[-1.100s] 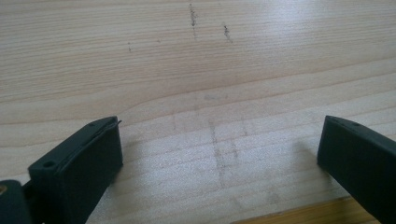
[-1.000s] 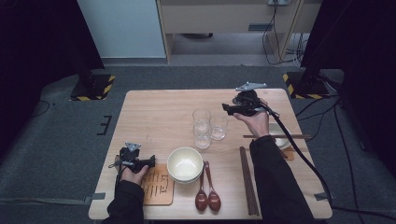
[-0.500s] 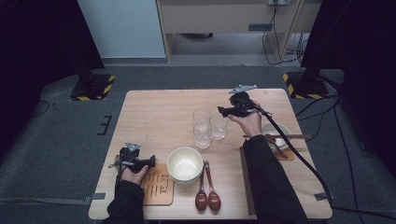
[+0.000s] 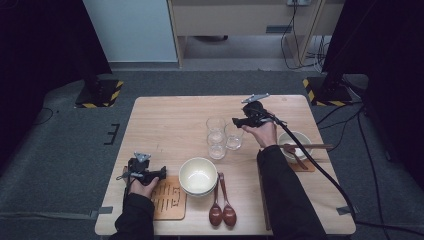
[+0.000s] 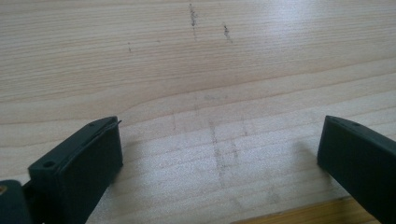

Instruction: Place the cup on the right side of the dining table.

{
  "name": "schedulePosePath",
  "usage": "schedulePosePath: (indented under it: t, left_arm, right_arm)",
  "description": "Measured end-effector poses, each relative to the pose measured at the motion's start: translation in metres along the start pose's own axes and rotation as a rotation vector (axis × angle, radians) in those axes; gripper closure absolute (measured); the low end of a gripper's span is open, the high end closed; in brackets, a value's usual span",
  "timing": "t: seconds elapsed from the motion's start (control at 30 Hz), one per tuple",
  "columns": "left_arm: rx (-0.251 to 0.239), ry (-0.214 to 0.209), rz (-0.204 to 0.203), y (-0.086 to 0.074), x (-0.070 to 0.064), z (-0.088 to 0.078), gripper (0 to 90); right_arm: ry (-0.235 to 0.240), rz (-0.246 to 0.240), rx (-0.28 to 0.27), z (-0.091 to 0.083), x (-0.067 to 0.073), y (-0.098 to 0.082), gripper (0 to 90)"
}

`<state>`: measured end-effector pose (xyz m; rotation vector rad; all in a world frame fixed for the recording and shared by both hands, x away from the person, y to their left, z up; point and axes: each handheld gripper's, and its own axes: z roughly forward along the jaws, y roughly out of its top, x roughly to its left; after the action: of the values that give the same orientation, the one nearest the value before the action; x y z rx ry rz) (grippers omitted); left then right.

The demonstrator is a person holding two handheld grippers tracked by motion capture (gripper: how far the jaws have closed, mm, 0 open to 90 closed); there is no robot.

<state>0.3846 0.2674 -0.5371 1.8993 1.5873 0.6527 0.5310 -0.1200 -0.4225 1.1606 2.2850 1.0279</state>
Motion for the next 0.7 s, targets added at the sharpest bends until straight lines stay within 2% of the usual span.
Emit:
schedulePosePath:
  t: [0.5, 0.7]
  left_arm:
    - [0.000, 0.000, 0.000, 0.000, 0.000, 0.000, 0.0]
    - [0.000, 0.000, 0.000, 0.000, 0.000, 0.000, 0.0]
  right_arm:
    - [-0.029, -0.008, 0.087, 0.020, -0.003, -0.009, 39.9]
    - [-0.024, 0.005, 0.113, 0.026, -0.005, -0.013, 42.7]
